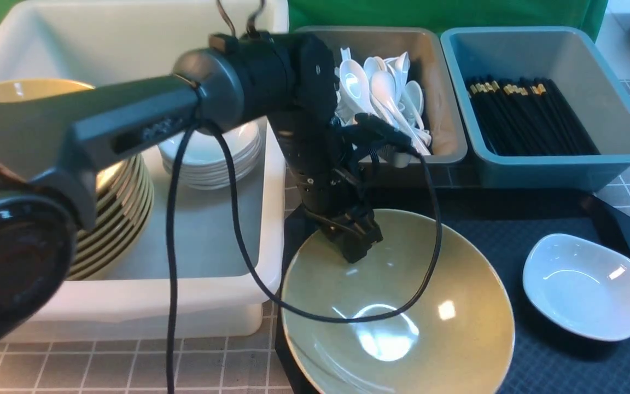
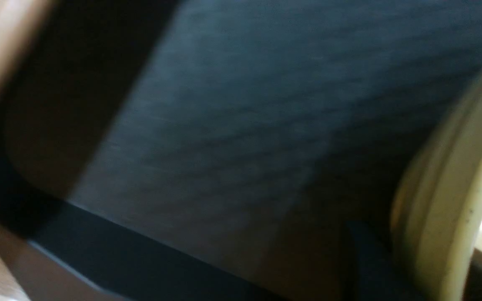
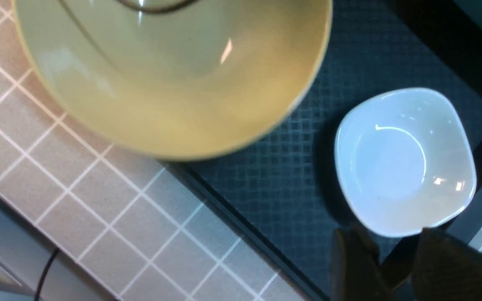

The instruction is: On grey table put chopsticks spoon bowls plates into blue grey white boxes.

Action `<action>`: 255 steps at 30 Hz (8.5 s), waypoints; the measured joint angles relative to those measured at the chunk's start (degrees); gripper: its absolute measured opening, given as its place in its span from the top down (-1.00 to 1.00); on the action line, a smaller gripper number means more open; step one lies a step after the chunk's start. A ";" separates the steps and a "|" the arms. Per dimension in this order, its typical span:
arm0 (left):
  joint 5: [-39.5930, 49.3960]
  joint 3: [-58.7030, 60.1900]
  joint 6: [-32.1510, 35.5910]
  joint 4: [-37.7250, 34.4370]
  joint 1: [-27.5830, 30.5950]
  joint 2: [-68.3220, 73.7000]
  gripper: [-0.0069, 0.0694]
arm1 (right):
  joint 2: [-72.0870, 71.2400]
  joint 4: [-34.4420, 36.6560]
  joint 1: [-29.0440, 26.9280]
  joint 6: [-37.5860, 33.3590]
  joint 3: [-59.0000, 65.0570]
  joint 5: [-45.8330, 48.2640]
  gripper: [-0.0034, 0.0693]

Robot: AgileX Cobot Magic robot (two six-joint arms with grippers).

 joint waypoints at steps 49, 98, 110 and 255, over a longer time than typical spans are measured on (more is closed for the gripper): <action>-8.55 20.62 -5.69 -6.64 65.95 -36.10 -0.32 | 19.28 15.92 9.05 -25.70 -18.90 -9.48 0.91; -29.74 -16.87 -13.51 -1.57 -19.38 14.63 -0.34 | -16.27 0.20 -13.88 -1.17 0.59 1.10 0.89; -34.59 -19.07 -15.81 -3.67 -19.43 21.17 -0.26 | -16.27 0.20 -13.88 -2.80 0.70 1.11 0.89; -19.39 72.39 -27.56 22.47 17.00 -118.69 0.85 | -26.50 5.14 7.30 -7.35 25.06 -43.36 0.85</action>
